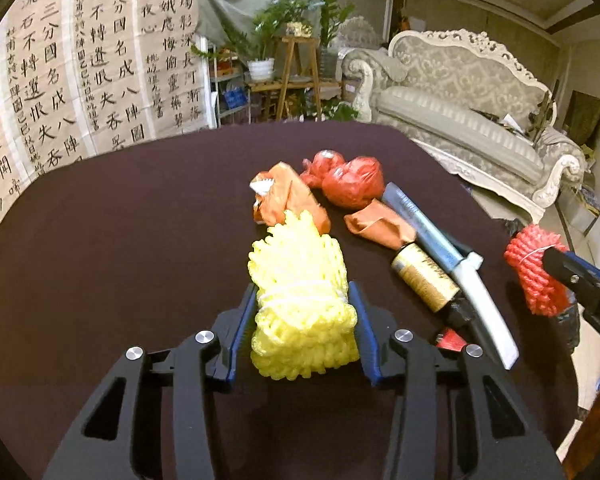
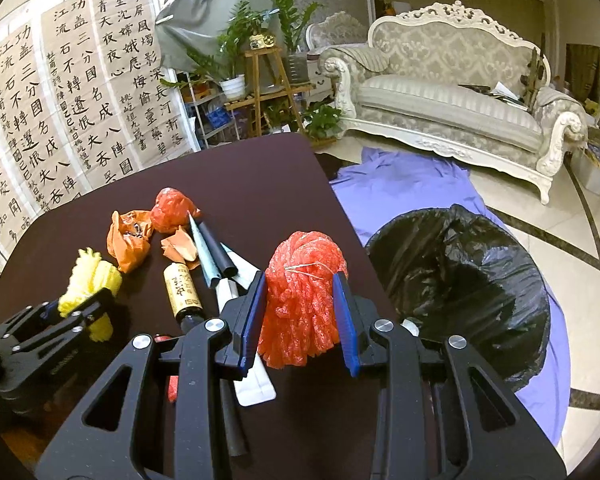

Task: Collect trash
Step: 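Carry both foam nets over the black trash bag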

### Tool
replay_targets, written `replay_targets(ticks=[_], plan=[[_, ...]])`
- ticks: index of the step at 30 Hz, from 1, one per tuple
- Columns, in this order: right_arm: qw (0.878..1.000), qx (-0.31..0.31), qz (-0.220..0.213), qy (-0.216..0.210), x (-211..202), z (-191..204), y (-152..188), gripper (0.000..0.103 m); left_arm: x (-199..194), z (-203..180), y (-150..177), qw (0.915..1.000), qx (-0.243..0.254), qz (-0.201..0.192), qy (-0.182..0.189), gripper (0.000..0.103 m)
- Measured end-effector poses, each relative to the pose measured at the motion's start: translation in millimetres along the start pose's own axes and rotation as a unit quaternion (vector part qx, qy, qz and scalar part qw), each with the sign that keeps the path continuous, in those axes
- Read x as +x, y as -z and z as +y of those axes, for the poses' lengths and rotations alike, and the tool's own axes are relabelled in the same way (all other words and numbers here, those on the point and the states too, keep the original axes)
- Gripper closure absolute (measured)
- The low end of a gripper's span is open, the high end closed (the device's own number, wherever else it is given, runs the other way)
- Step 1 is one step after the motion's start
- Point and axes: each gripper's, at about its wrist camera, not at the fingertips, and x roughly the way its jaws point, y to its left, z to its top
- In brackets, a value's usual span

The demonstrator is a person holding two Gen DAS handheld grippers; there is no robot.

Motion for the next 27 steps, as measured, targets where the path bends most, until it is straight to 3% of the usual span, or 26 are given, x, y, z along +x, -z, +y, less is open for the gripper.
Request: replay_targets(ticks=[9,18,27], plan=[[0.999,0.020,-0.012,0.041,-14,-38,8,0.071,-28,-45,-8,0.9968,0.038,-0.045,0.053,0.058],[0.994,0.042,-0.031,0.098,-27,-91,11,0.071,-18,-114,-13,0.9892,0.088,-0.051,0.106,0.058],[0.993,0.053,-0.035,0.104,-18,-127,11,0.070,2,-165,-20,0.9836,0.126,-0.041,0.122,0.058]])
